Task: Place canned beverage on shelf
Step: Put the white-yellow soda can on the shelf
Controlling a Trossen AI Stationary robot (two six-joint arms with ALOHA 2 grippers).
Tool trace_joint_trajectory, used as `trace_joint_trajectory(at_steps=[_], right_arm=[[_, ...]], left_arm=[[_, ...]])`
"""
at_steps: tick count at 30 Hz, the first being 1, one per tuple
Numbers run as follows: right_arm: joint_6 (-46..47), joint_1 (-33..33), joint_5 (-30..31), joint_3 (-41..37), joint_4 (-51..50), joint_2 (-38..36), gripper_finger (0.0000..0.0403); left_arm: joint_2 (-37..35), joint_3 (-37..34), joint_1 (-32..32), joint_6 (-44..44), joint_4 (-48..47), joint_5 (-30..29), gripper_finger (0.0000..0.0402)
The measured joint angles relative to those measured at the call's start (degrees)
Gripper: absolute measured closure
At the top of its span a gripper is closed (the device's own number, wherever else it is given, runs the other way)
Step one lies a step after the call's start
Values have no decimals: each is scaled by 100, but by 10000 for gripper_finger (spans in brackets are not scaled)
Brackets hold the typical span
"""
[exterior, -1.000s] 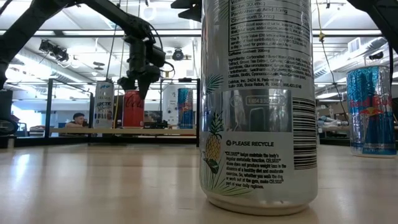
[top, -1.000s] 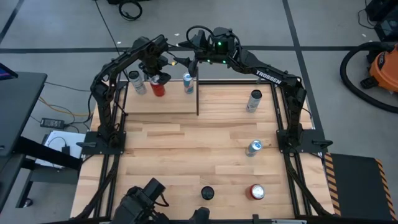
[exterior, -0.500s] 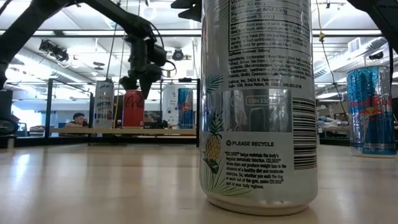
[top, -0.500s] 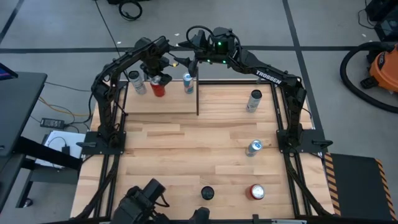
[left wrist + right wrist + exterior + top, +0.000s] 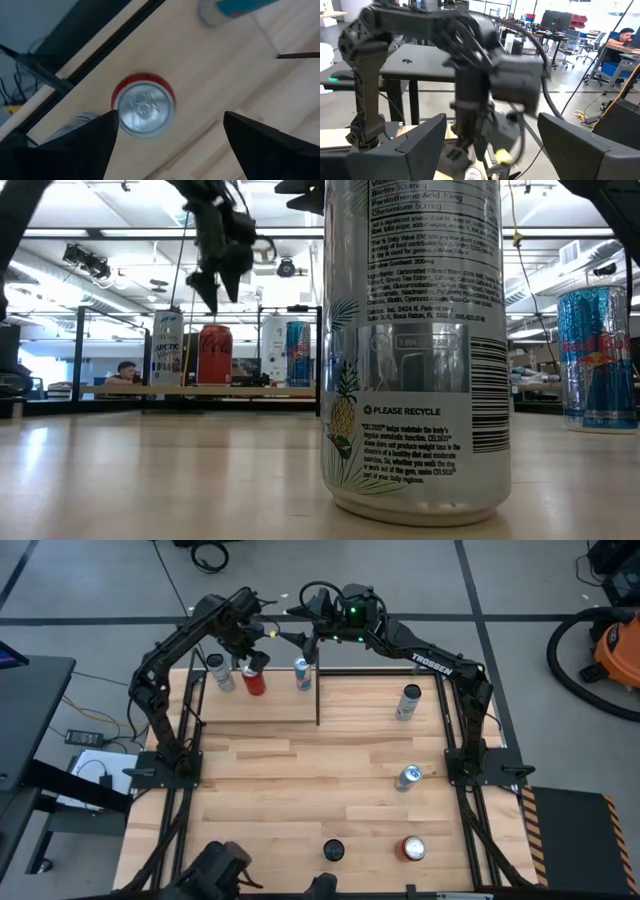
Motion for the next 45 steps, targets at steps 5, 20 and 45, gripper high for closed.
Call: trace_joint_trajectory(at_steps=[5, 20, 45], right_arm=[[0, 0, 0, 0, 0, 0, 80], [22, 7, 0, 0, 305, 2, 80], [1957, 267, -939, 0, -2312, -437, 80]], left_arm=[[-462, 4, -127, 27, -2, 4, 42], [-1606, 8, -1063, -180, -211, 13, 42], [-1883, 8, -2331, -460, -824, -9, 42]])
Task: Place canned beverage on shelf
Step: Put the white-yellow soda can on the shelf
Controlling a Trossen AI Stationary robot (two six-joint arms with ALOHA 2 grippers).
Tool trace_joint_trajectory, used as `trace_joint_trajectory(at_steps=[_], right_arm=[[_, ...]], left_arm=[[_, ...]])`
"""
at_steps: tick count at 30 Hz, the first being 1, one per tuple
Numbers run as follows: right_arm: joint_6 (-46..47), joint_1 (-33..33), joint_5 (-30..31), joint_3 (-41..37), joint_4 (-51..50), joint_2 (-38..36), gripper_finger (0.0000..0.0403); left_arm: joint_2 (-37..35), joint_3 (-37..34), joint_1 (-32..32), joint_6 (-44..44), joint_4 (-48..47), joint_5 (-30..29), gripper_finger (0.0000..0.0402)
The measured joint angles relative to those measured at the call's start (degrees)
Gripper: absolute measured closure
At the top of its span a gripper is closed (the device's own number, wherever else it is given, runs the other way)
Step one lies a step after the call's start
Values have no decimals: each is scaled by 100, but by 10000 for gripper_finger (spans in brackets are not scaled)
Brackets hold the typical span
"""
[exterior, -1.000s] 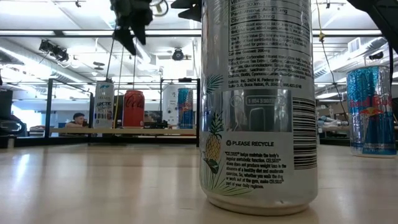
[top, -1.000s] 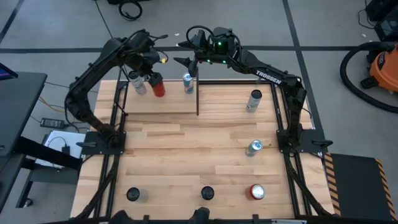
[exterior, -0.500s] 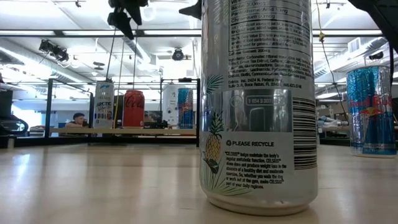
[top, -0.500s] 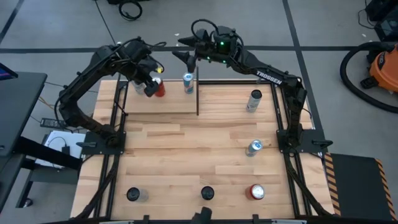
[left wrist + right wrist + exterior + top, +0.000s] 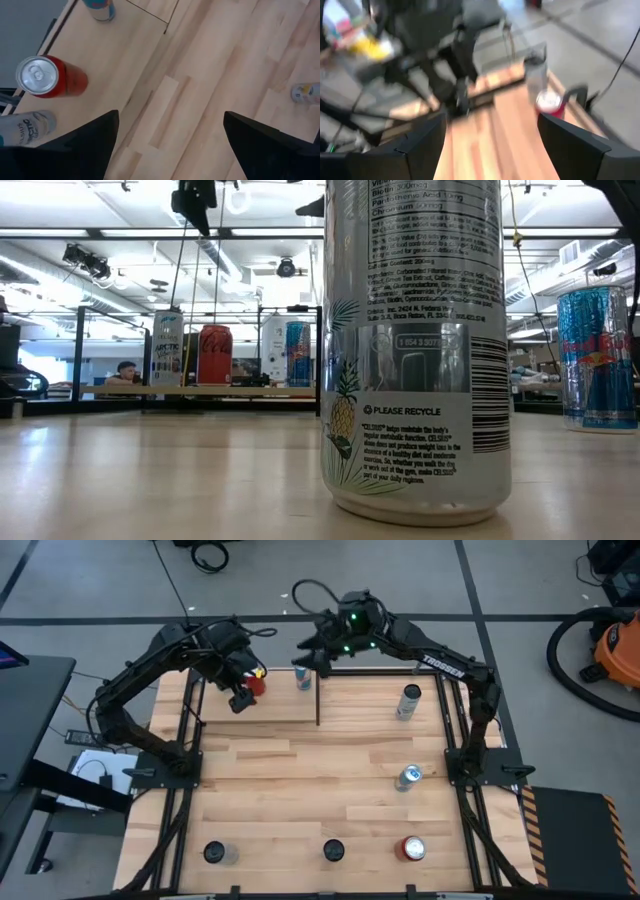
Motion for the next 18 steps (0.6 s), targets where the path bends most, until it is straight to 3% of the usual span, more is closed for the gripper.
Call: trace_joint_trajectory(at_steps=[8, 18], right_arm=[[-447, 792, 233, 1, -1477, -127, 80], [-862, 1916, 613, 2, -1543, -127, 80]], left_arm=[[4, 0, -195, -234, -90, -1, 42], [-235, 0, -702, -707, -245, 4, 42]])
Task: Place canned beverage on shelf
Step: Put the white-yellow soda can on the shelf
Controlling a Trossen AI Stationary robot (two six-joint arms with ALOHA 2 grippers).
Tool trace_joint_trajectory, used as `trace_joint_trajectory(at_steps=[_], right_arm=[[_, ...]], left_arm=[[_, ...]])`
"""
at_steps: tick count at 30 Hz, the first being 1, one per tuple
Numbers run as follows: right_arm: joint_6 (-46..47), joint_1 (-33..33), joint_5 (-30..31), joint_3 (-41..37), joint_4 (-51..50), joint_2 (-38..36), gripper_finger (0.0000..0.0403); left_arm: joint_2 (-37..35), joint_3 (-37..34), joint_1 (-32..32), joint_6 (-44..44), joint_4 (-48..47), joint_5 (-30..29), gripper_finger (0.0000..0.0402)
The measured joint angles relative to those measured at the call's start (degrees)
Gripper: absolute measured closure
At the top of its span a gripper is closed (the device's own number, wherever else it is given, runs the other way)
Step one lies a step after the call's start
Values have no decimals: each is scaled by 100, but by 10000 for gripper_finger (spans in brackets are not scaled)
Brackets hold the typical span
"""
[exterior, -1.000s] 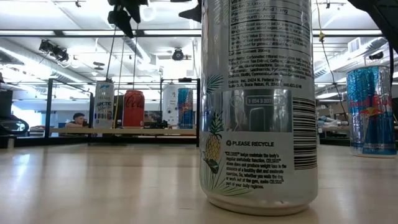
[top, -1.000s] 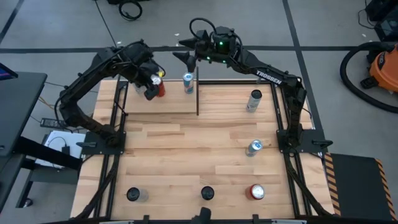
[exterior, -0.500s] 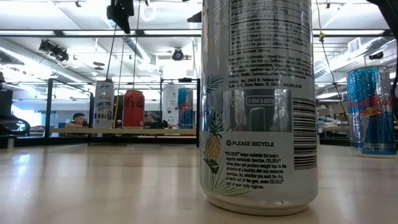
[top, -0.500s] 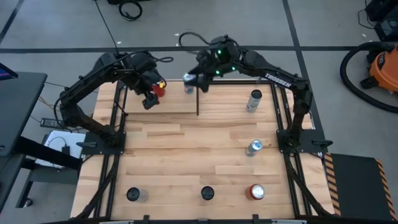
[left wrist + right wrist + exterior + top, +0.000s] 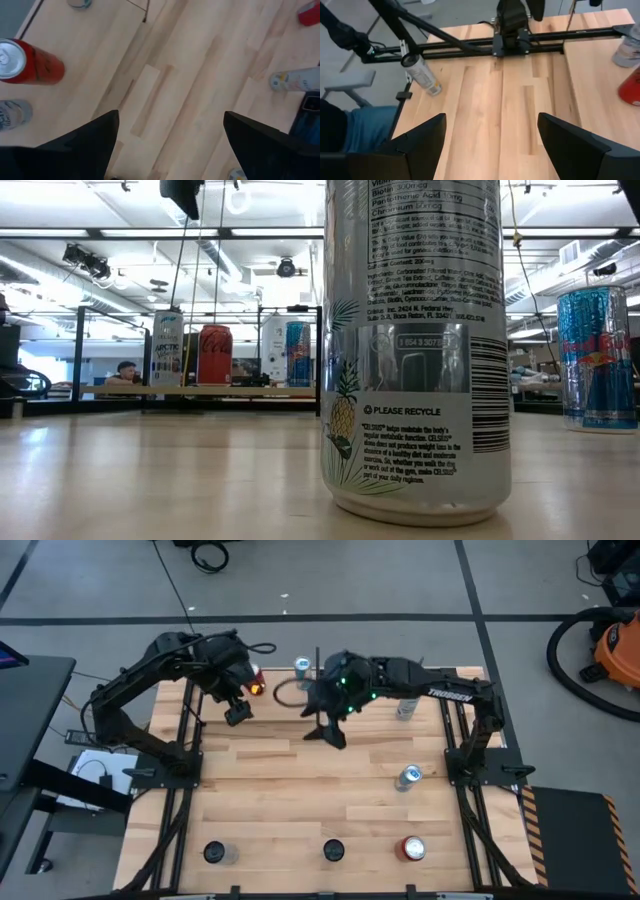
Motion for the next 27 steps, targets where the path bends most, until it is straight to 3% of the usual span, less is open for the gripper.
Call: trace_joint_trajectory(at_steps=[10, 19, 27], right_arm=[[-66, 493, 180, 4, 144, 79, 80], [-299, 682, 131, -60, 714, 488, 80], [-511, 904, -426, -251, 1830, 923, 80]], left_arm=[[-483, 0, -622, -287, 7, -27, 42], [-877, -4, -1184, -696, 2, -416, 42], [-1196, 4, -1542, -794, 11, -487, 42]])
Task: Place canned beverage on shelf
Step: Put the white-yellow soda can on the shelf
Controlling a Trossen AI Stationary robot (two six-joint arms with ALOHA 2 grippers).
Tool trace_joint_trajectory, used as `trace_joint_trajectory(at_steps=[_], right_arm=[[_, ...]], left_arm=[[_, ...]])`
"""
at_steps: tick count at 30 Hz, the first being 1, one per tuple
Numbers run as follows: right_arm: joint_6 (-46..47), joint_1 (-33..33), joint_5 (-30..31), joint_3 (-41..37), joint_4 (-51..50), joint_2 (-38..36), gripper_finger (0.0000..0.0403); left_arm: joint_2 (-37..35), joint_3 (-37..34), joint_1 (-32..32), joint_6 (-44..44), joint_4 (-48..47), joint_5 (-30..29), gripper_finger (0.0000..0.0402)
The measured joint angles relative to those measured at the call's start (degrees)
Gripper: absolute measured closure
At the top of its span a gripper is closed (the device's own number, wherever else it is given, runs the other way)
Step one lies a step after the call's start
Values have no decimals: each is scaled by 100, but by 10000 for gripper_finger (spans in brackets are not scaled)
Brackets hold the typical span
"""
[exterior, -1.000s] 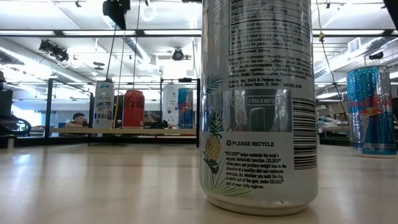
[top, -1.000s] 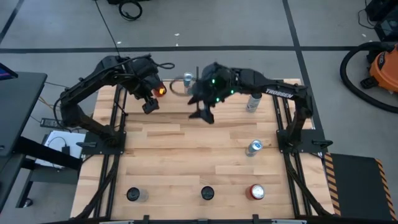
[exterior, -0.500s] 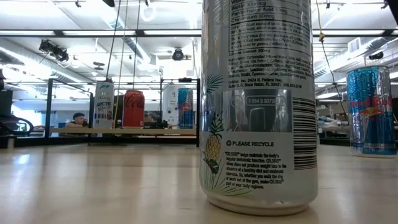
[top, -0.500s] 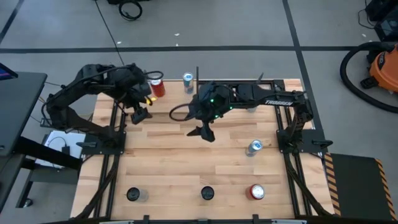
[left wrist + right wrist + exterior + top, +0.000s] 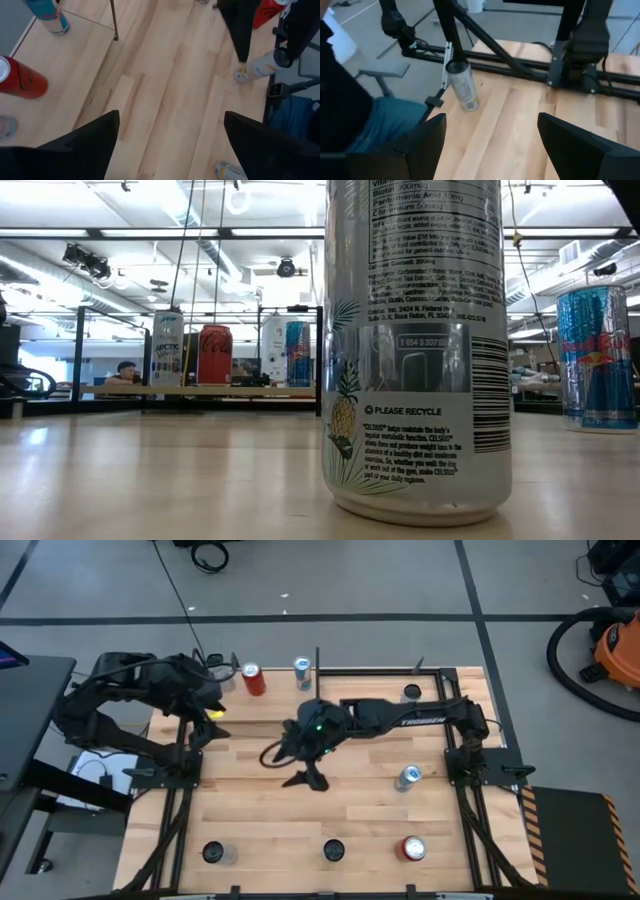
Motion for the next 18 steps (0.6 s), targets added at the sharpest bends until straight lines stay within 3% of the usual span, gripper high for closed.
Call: trace_joint_trajectory(at_steps=[7, 18], right_arm=[[-2, 66, 6, -9, -265, 126, 80], [13, 205, -20, -4, -405, 102, 80]], left_arm=[[-180, -109, -382, -429, 0, -31, 42], [-487, -1410, -1338, -939, -5, 29, 42]])
